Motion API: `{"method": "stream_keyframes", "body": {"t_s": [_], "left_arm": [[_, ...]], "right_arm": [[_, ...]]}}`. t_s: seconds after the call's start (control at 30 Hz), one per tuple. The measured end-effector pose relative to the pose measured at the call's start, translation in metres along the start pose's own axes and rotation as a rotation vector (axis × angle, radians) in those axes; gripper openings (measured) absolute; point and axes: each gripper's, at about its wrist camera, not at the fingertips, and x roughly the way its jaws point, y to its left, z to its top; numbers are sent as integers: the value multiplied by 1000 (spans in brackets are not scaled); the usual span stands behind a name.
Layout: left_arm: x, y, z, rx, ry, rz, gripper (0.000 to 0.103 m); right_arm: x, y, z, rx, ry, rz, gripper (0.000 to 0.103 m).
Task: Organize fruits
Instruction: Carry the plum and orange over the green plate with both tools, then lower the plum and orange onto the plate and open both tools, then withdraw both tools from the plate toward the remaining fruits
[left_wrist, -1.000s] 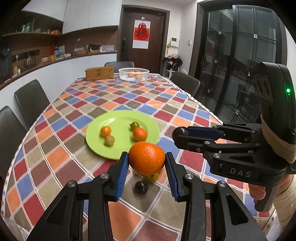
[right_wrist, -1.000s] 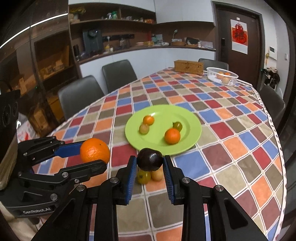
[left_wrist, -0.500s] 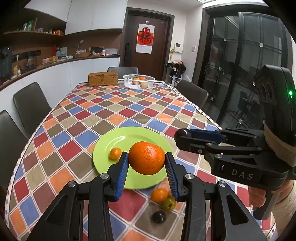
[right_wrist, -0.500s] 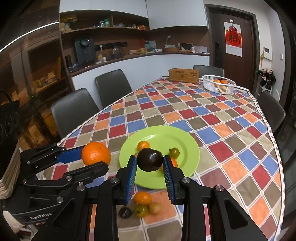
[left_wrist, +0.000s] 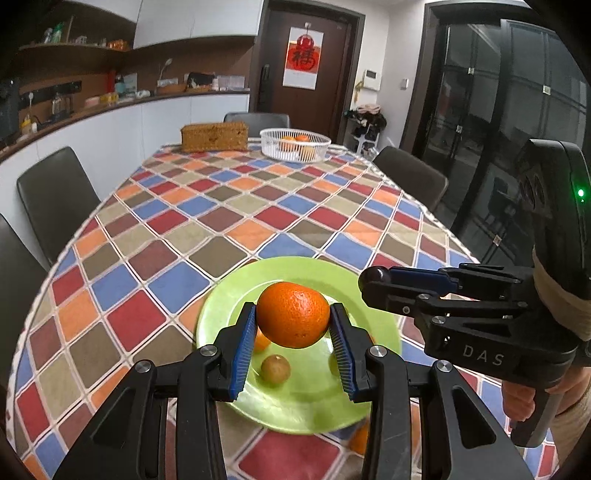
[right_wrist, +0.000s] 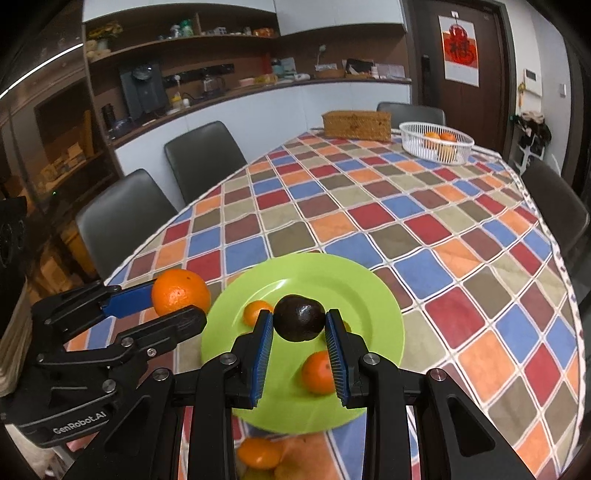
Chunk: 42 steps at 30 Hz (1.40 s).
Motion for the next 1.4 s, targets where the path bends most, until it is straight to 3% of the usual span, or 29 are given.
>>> {"method": "stream_keyframes", "body": {"t_s": [0.4,0.7,1.0,1.4], "left_arm": [[69,13,4,16,138,-23,39],[85,12,0,4,183,-32,39],[63,9,5,7,145,-12,47],[-13,-11,2,43,31,10,49]], "right_arm": [[69,-33,6,64,125,-33,30],[76,-41,1,101,141,-18,31],[55,-35,1,77,103,-30,38],[-15,-9,-10,10,-10,-56,39]]}}
